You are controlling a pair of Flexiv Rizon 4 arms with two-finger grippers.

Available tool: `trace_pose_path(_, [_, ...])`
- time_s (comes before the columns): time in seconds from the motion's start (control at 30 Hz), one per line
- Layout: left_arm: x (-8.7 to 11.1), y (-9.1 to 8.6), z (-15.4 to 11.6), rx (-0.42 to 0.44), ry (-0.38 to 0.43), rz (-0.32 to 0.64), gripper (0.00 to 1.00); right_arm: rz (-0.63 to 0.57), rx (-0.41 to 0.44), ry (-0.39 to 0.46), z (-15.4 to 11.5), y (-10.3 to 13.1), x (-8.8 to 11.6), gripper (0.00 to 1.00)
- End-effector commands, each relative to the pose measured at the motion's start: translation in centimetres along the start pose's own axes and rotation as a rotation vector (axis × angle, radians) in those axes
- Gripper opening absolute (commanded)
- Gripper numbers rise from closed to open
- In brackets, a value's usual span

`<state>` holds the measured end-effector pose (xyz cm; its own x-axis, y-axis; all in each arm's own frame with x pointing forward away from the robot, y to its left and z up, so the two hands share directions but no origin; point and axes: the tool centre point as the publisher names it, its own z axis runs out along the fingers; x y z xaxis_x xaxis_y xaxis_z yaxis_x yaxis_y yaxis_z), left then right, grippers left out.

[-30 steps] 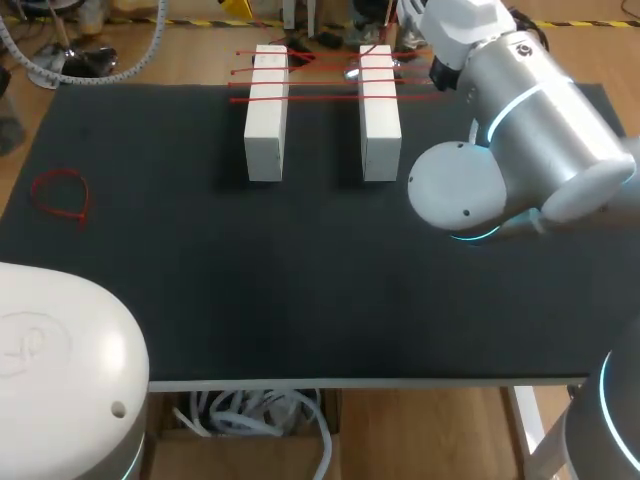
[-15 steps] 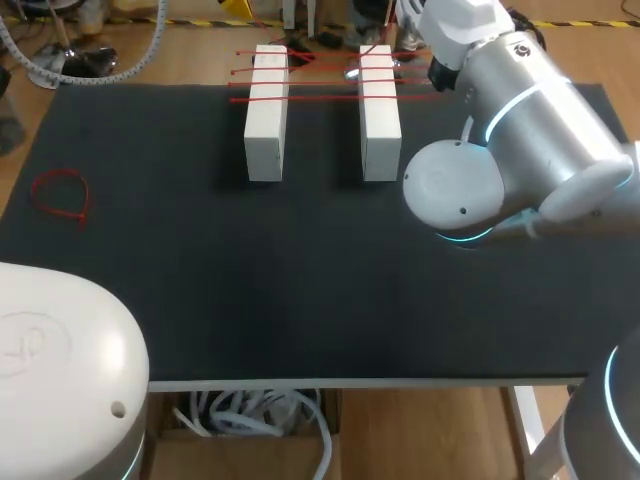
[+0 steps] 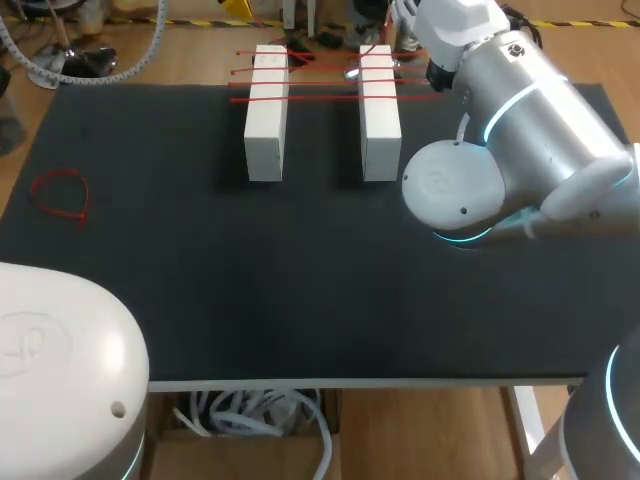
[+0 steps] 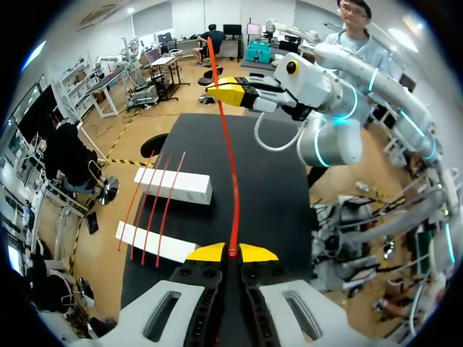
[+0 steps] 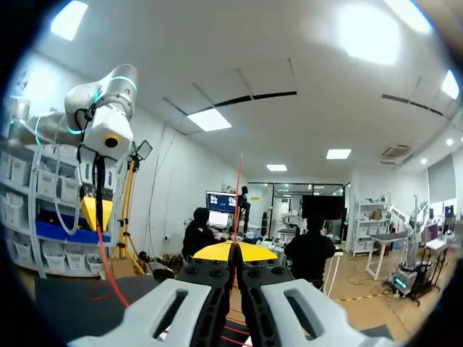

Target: Grab the tape and strap the tape.

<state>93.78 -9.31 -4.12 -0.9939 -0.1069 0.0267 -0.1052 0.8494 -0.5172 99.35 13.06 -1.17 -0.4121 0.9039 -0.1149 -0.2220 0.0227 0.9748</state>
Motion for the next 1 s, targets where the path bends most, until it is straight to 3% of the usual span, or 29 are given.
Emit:
trace_pose_path(0.03, [0.0, -0.1, -0.1, -0.005, 0.000, -0.001, 0.00, -0.083, 0.088, -0.017, -0.3, 1.1, 0.0, 0.00])
trace_pose_path(0.53, [0.0, -0.1, -0.1, -0.005, 0.000, -0.001, 0.00, -0.629, 0.279, -0.066, 1.0, 3.3, 1.3, 0.00])
trace_pose_path(1.0, [0.0, -0.1, -0.1, -0.005, 0.000, -0.001, 0.00, -1.037, 0.340, -0.061, 2.5, 4.0, 5.0, 0.00])
